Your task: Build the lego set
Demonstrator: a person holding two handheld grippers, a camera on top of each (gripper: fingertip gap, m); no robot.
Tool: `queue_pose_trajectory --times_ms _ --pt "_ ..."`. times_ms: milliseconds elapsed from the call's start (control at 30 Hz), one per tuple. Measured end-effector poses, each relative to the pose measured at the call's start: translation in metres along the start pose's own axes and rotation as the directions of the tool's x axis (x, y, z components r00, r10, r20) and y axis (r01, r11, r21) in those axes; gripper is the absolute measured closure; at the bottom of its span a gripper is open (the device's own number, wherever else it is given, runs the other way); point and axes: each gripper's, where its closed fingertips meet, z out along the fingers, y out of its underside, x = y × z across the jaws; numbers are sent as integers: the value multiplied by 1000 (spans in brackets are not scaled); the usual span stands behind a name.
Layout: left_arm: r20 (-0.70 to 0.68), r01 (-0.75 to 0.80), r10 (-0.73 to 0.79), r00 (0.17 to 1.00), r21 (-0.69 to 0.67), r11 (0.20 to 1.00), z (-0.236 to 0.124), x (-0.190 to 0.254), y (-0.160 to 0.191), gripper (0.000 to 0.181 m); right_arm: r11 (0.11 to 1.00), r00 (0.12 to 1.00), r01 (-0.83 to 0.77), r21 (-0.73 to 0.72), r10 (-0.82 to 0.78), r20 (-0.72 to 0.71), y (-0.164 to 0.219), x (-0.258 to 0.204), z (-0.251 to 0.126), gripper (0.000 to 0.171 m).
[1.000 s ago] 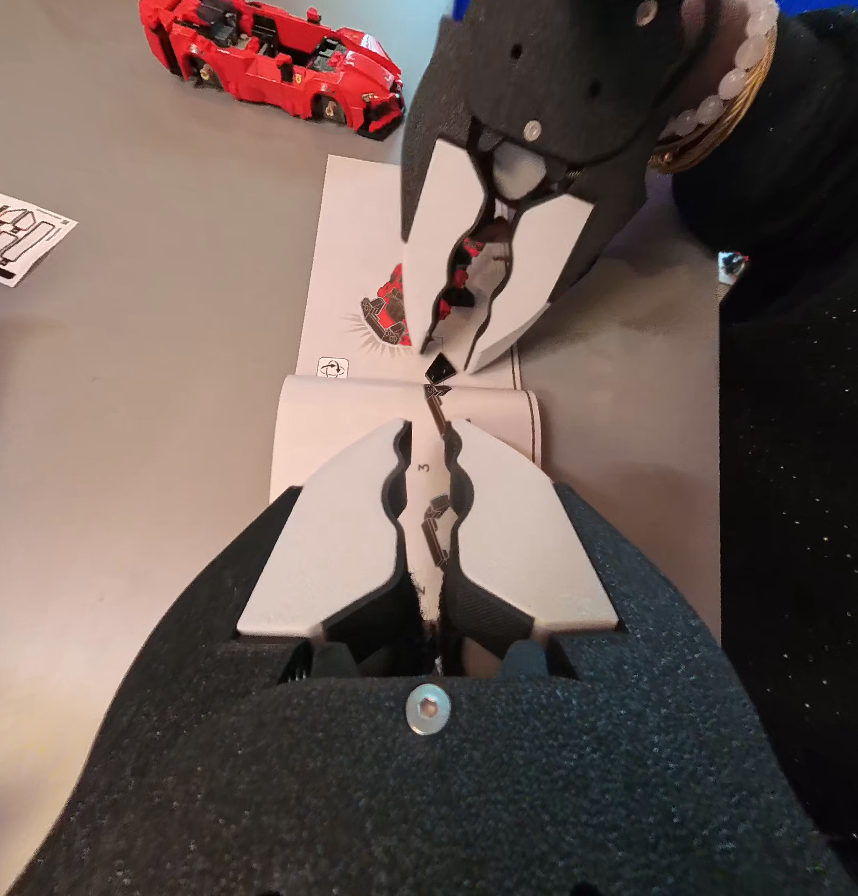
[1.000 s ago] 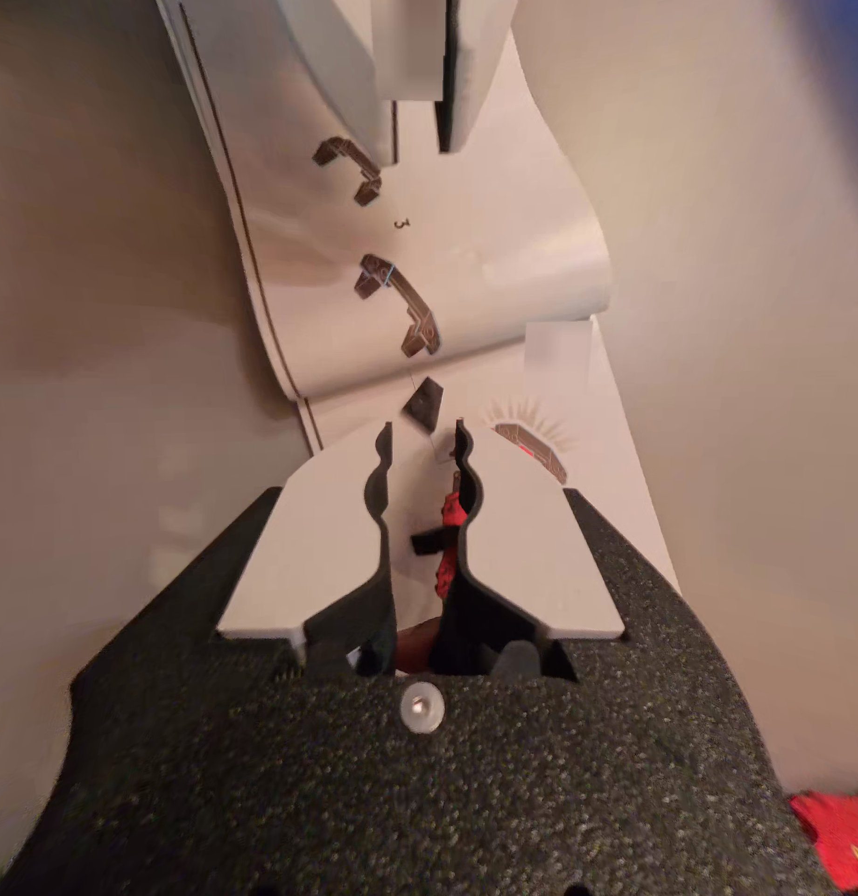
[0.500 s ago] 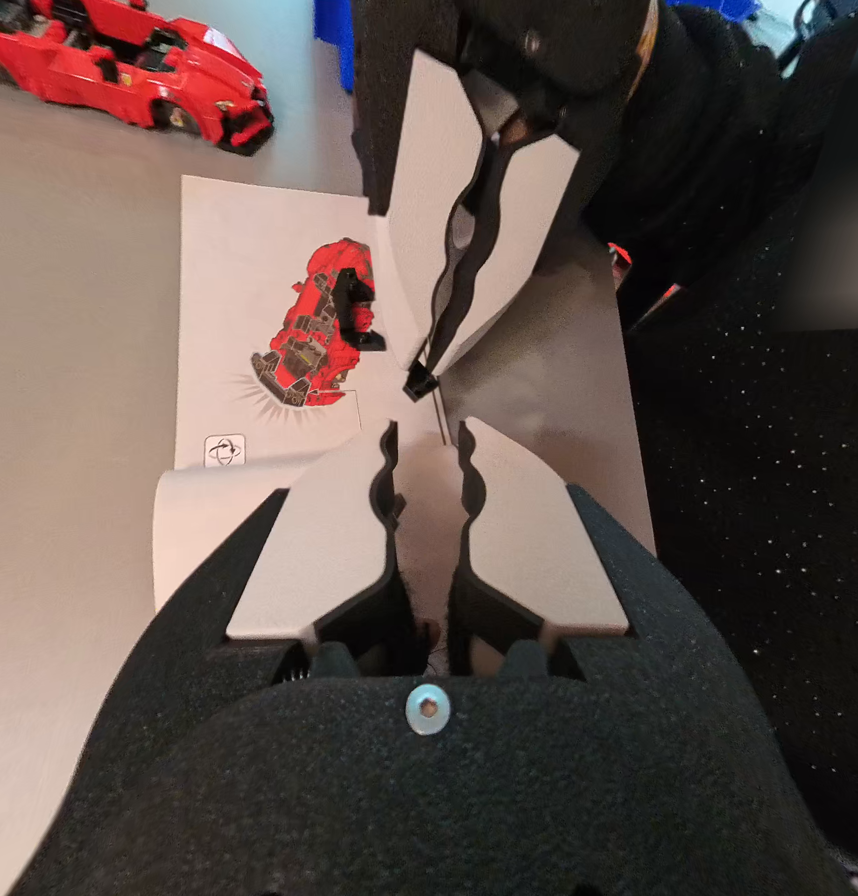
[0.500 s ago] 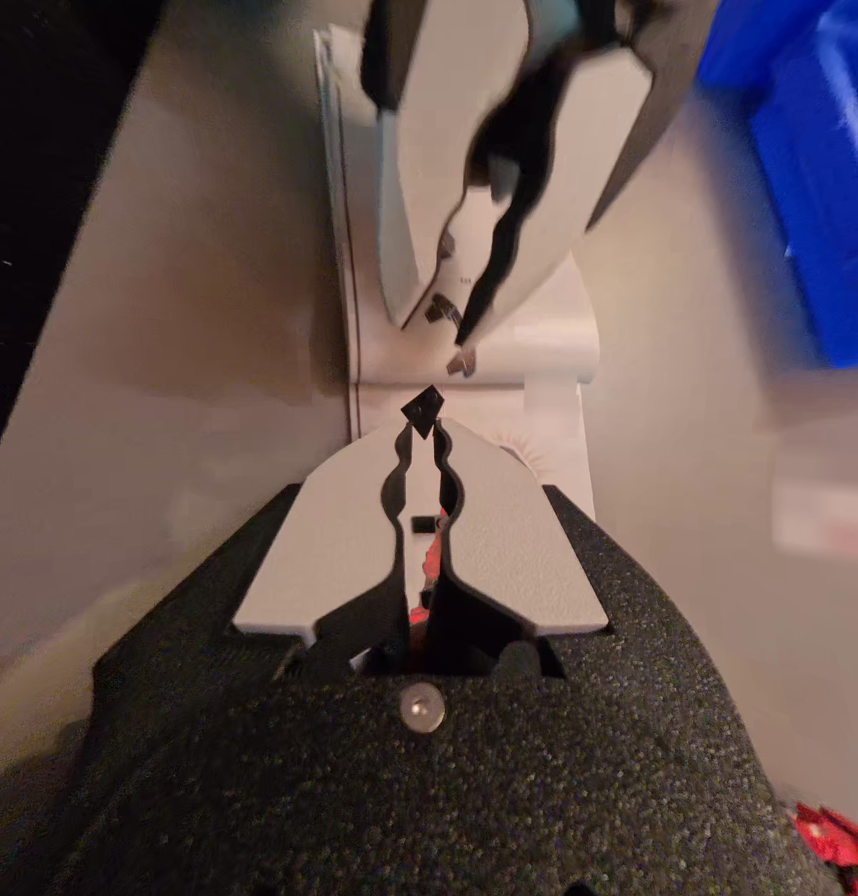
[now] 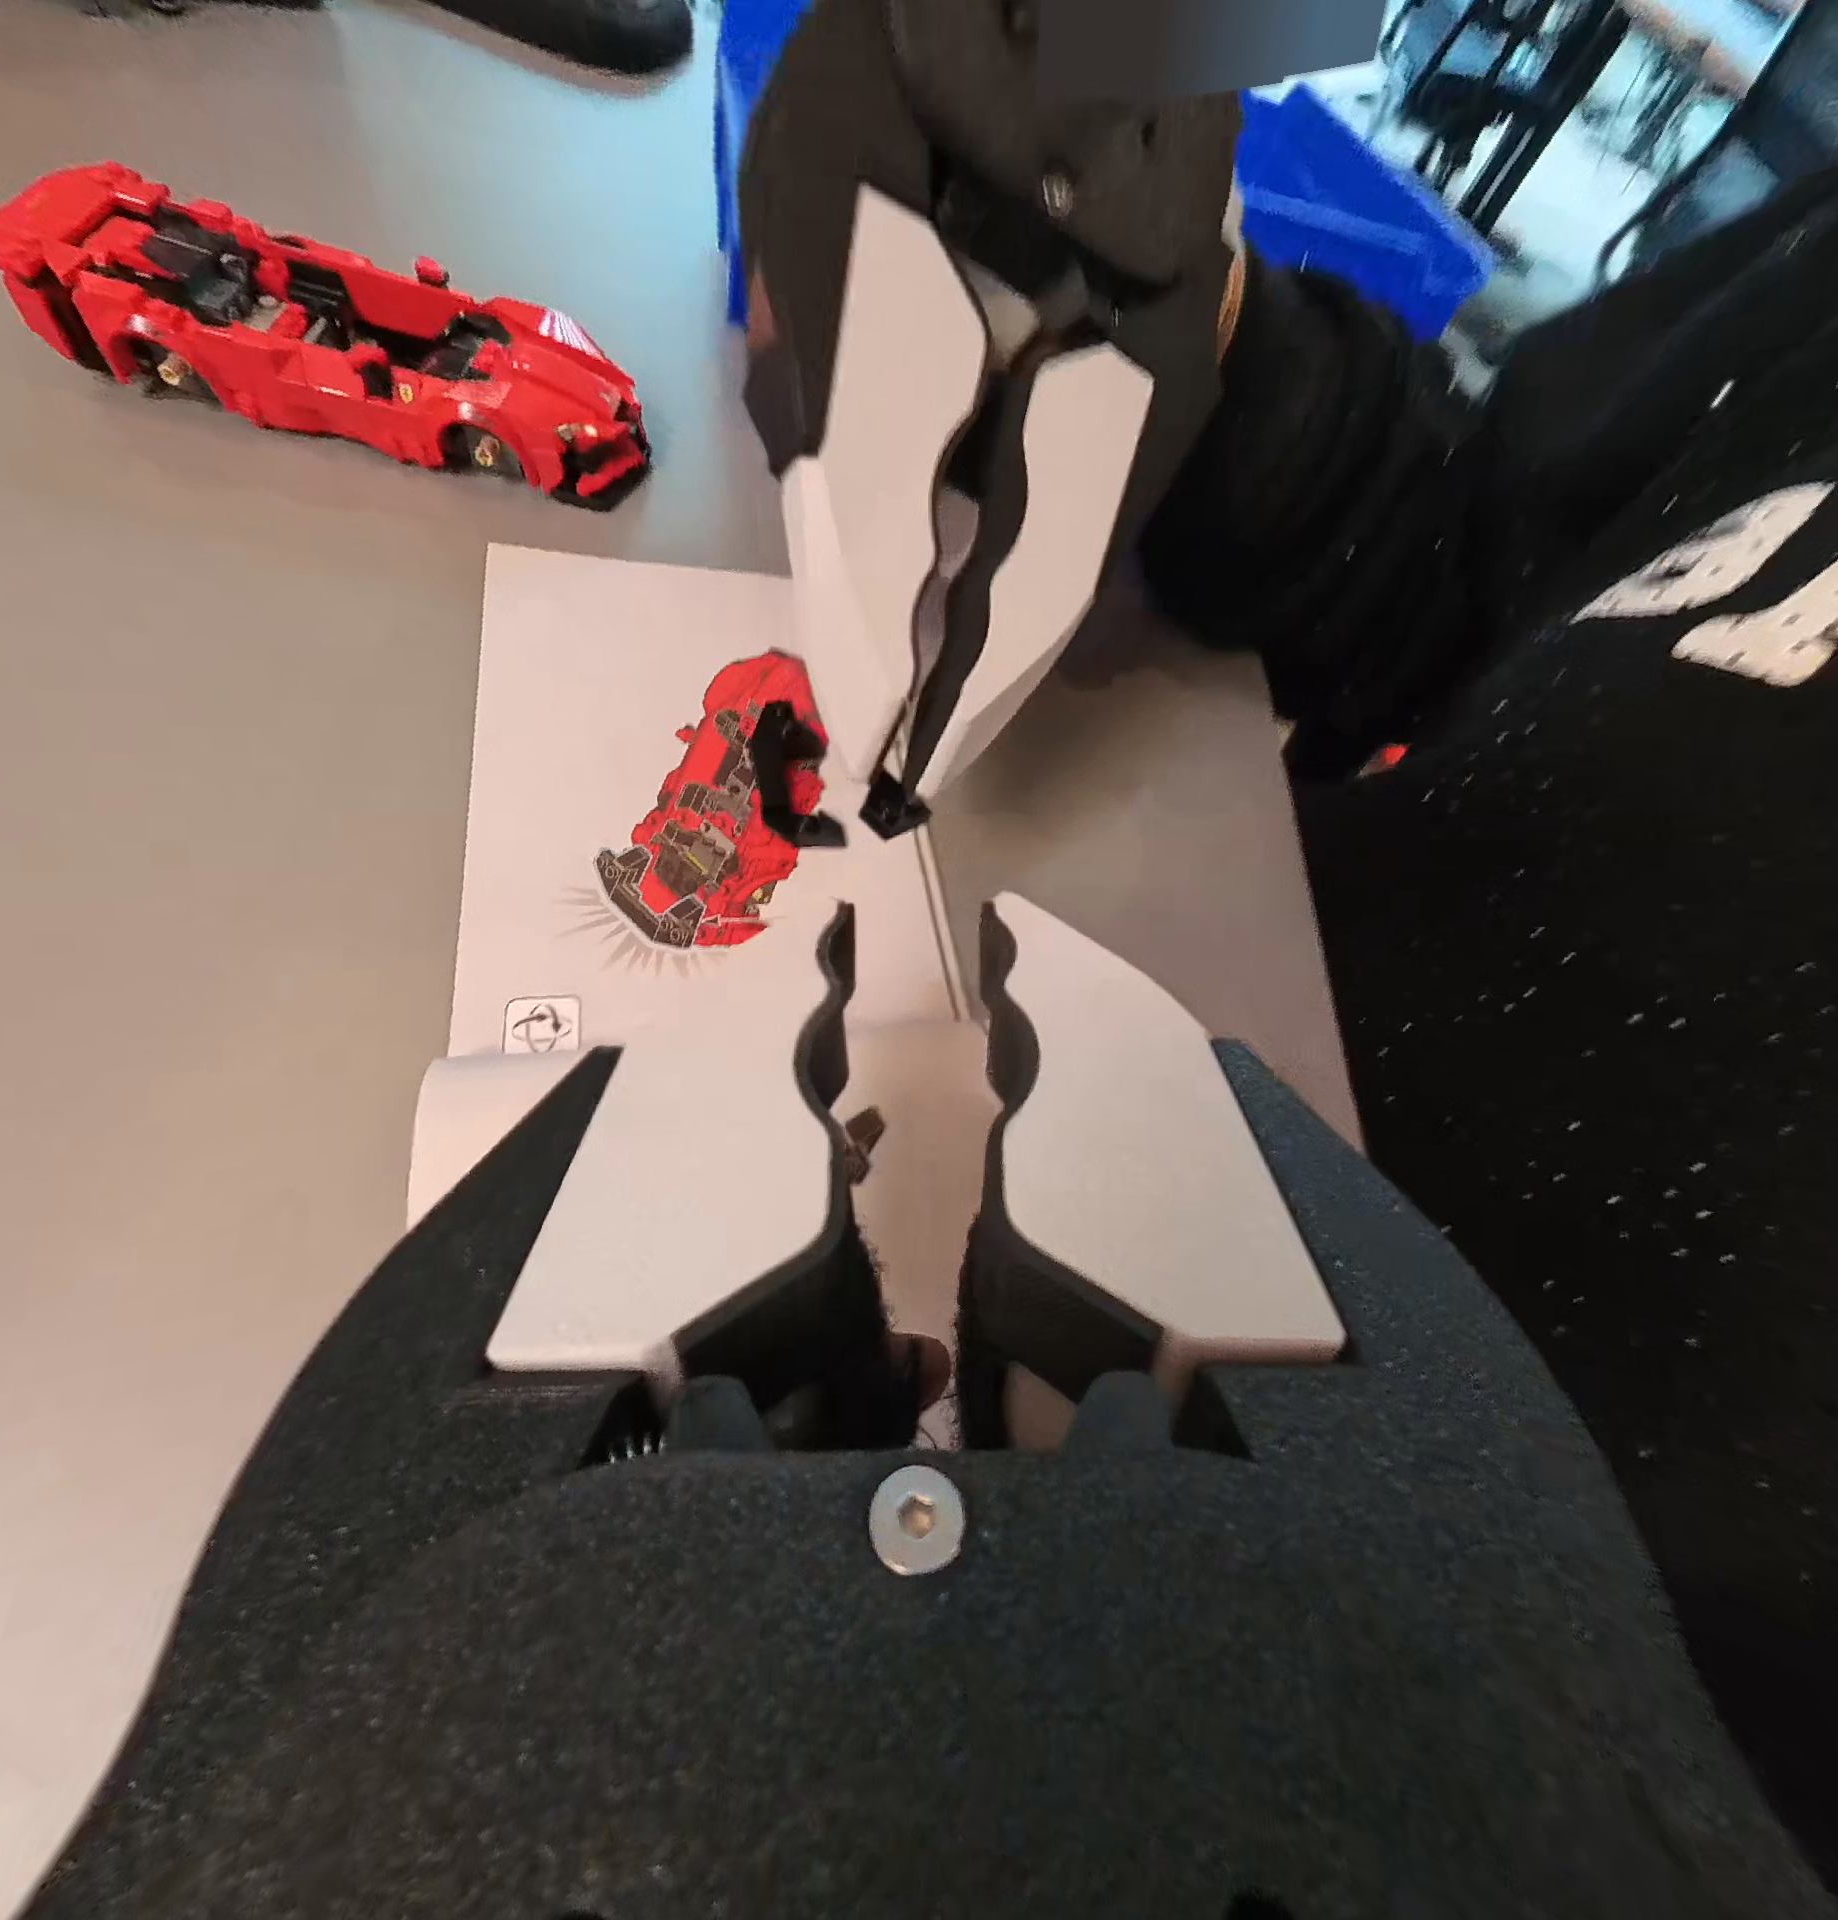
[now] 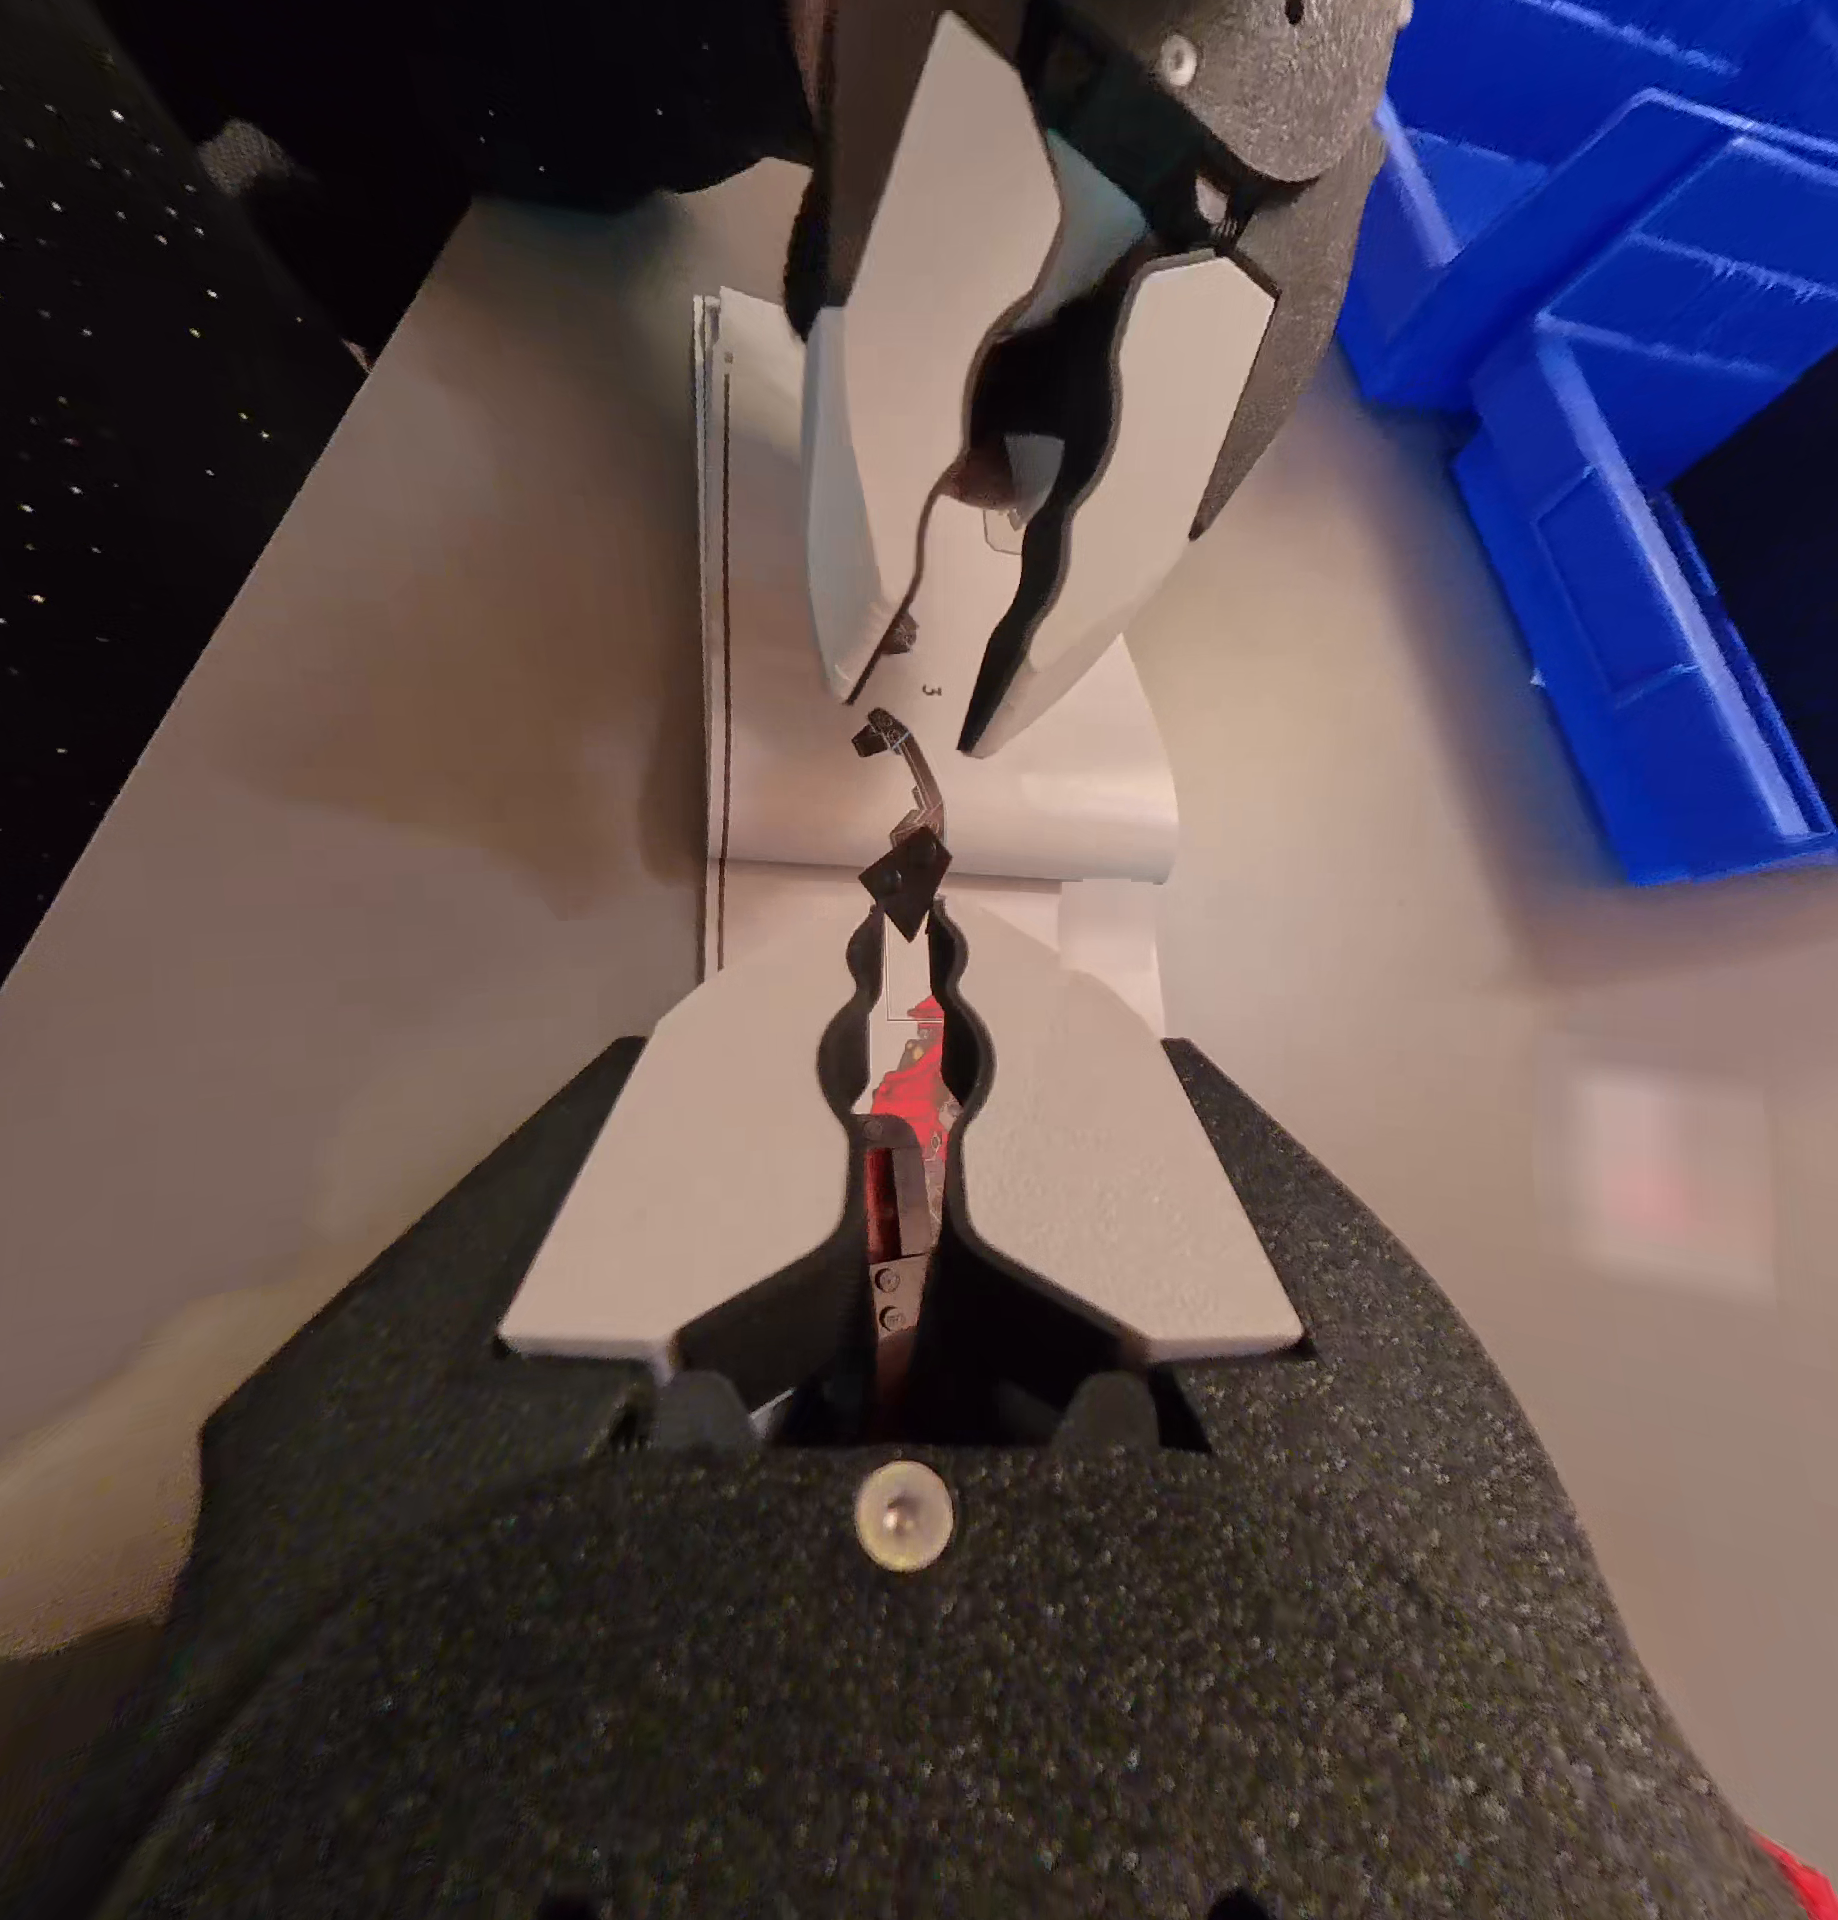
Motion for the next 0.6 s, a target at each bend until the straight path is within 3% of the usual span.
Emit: queue_pose_trajectory --times_ms 200,400,600 --pt "-99 265 -253 963 151 952 -10 -8 -24 161 999 998 34 1 -33 -57 3 2 -6 163" --pt "-185 435 -418 889 63 898 -10 -16 -26 165 997 991 78 -4 -78 -111 2 7 -6 163" --pt "-213 505 -505 836 -61 861 0 -21 -22 165 995 985 104 -3 -104 -137 2 9 -5 163"
